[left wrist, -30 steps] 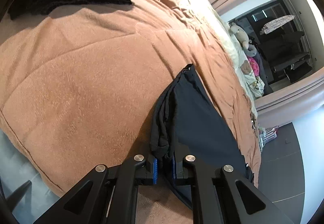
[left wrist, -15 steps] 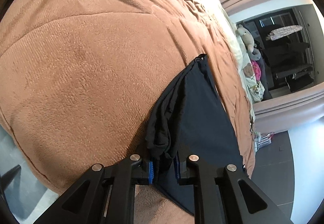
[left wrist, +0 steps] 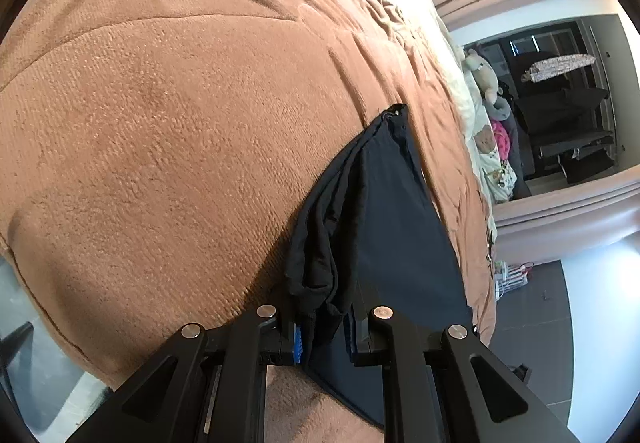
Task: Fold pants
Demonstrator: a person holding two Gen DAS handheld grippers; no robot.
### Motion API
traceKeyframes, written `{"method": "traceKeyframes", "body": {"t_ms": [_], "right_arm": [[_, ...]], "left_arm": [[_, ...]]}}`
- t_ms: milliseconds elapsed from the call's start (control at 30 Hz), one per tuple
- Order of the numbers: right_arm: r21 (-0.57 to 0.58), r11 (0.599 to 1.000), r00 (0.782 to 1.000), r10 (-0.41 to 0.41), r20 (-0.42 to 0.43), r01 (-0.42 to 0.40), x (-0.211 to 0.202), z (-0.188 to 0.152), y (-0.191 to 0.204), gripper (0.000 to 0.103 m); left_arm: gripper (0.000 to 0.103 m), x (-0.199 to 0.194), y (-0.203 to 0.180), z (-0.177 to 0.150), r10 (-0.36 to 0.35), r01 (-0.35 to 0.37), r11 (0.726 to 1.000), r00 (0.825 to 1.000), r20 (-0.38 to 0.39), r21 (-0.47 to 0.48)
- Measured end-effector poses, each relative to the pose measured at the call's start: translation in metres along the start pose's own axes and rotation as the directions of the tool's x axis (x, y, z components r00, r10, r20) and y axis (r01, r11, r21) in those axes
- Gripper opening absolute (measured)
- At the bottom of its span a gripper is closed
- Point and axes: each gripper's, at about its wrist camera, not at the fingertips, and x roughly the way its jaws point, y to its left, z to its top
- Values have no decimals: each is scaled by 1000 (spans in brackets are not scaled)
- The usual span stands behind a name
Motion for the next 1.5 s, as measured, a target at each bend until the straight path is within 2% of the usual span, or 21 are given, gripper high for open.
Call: {"method": "traceKeyframes", "body": {"t_ms": [400,500,700,867,1067,1300,1500], "right_arm": [[4,999,999,-32,9,32,17,22,0,6],[24,999,1000,-21,2,21,11,24,-6,6],[23,999,999,27,-21,-26,-4,7,-10,6],[-8,998,997,57,-44,-58,-14,-20,-5,6],[-8,996,994,92,-61,-93,-21,-57,-1,6],[11,991,989,137,-54,-137,-38,-100,0,6],[41,985,984,171,-45,-169,-45,-121,-10,6]], "left_arm": [[16,8,-5,5,-3,3,1000,1000,-1,20],[9,6,-6,6,-12,12,1000,1000,6,18],[7,-13,-24,12,-85,83,996,996,40,43],[7,-28,-63,21,-154,148,984,987,53,102],[6,-44,-127,31,-222,207,956,973,55,207],[6,-59,-204,32,-292,265,906,956,35,329],[6,-65,-270,23,-337,305,851,942,-2,428]]}}
